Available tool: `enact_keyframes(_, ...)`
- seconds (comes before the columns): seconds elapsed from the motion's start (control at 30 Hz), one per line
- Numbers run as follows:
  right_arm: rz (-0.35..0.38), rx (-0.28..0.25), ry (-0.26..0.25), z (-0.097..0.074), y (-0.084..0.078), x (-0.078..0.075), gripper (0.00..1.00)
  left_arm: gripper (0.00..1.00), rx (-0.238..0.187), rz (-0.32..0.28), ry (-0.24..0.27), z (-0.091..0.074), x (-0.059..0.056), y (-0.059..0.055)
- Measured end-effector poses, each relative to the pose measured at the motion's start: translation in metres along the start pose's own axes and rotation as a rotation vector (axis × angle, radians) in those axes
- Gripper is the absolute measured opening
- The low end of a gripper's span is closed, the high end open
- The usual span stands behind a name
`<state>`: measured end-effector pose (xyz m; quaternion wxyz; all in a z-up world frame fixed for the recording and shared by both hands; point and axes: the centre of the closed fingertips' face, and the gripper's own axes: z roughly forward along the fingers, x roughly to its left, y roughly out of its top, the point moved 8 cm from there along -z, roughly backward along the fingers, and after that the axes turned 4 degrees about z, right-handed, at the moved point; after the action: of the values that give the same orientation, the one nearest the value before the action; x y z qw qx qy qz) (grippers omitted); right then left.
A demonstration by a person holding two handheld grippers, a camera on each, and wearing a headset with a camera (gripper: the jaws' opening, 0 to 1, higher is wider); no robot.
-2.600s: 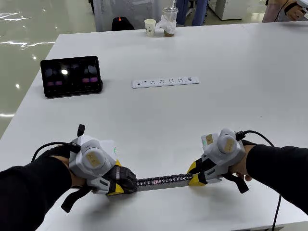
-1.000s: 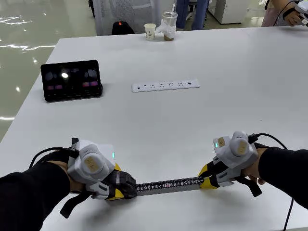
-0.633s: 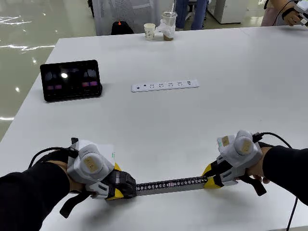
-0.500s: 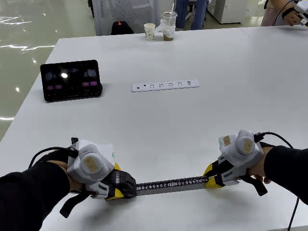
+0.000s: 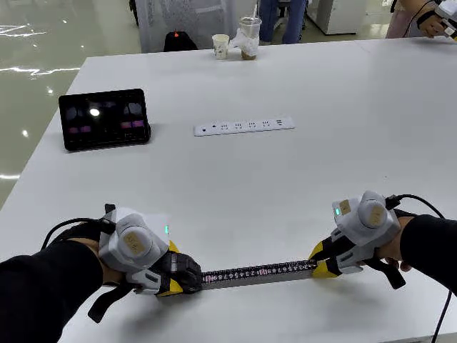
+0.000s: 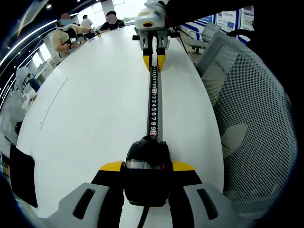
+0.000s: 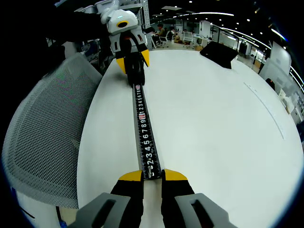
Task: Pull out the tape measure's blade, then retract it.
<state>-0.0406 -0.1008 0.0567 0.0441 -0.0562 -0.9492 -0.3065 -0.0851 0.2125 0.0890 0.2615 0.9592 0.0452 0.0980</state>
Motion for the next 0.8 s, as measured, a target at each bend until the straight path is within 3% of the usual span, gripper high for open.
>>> enact_keyframes(0.8, 0.004, 0.016, -0.013, -0.005, -0.013, -0.001, 0.1, 0.3, -0.005, 0.005, -0.001, 0.0, 0.001, -0.001)
